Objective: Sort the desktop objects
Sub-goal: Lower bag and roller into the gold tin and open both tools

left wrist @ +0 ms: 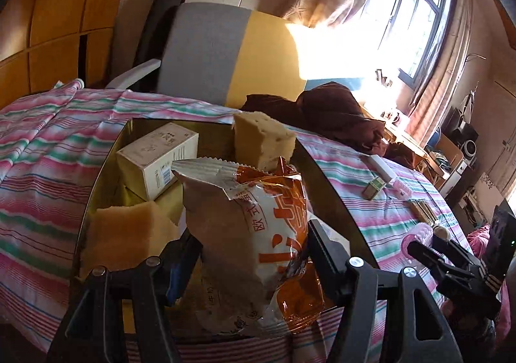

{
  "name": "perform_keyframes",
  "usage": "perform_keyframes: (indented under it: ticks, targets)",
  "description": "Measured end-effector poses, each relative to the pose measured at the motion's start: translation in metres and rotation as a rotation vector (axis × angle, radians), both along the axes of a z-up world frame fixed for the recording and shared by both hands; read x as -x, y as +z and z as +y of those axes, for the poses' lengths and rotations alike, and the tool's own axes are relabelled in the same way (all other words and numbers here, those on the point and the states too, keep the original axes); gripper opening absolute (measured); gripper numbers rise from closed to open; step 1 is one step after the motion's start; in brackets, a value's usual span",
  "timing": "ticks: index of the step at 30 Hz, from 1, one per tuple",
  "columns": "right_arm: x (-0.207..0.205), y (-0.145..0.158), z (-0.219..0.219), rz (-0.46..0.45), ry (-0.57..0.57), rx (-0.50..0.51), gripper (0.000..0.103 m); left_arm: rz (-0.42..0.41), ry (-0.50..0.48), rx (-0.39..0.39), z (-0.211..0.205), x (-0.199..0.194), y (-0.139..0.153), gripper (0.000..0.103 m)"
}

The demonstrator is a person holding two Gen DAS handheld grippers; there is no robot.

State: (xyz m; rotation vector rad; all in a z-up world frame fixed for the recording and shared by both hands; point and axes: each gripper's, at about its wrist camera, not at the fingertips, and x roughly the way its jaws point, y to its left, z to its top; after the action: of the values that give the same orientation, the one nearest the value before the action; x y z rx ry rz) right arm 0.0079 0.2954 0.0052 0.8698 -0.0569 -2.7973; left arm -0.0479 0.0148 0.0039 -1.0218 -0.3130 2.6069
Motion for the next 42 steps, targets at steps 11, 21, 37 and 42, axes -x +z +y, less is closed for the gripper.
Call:
perform_keyframes:
  ticks: [11, 21, 37, 42]
  targets:
    - [0.067, 0.021, -0.057, -0.029, 0.119, -0.007, 0.066, 0.01, 0.0, -0.049, -0.015, -0.012, -0.015, 0.068]
    - [0.135, 0.012, -0.094, -0.121, 0.146, -0.058, 0.066, 0.107, -0.017, -0.062, -0.023, -0.027, -0.006, 0.069]
    - [0.154, 0.024, -0.132, -0.114, 0.244, -0.052, 0.066, 0.122, 0.025, -0.149, -0.044, -0.032, -0.006, 0.069]
    - [0.161, 0.017, -0.17, -0.171, 0.345, -0.072, 0.066, 0.134, 0.041, -0.16, -0.051, -0.035, -0.002, 0.069]
